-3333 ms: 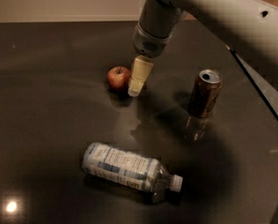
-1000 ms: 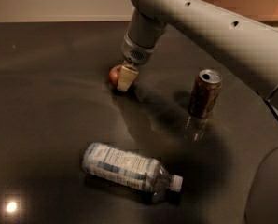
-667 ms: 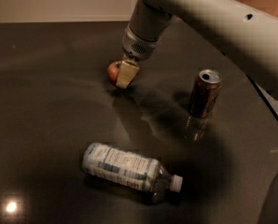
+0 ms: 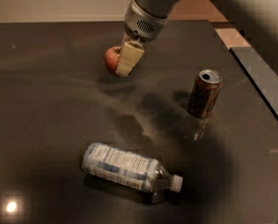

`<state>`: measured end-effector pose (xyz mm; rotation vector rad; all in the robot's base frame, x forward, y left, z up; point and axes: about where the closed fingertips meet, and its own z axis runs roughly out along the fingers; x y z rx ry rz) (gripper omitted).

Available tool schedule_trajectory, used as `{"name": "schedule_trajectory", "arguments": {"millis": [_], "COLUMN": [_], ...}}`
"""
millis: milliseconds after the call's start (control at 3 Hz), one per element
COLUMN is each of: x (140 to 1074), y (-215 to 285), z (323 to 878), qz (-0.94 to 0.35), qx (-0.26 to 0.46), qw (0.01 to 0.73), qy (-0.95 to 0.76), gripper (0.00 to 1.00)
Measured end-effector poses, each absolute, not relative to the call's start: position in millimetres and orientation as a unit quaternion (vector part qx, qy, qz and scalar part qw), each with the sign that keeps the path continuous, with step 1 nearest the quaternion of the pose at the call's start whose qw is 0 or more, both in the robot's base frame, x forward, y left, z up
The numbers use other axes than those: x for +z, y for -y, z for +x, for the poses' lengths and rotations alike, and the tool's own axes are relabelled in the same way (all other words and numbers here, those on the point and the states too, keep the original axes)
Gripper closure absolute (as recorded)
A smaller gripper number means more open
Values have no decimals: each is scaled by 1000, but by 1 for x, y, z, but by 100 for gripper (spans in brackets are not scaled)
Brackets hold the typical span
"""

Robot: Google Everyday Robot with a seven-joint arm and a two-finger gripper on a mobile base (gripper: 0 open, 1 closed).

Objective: Pick apple

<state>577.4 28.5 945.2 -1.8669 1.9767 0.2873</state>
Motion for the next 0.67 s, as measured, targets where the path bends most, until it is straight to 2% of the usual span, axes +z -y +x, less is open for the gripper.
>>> {"name": "schedule_trajectory", "arguments": {"millis": [333,667], "x": [990,990], "y": [-29,-29], "z": [565,565], "qz": [-692,-692], "qx": [110,110], "qw": [213,213], "qy": [-681,-681], "gripper": [100,100]}}
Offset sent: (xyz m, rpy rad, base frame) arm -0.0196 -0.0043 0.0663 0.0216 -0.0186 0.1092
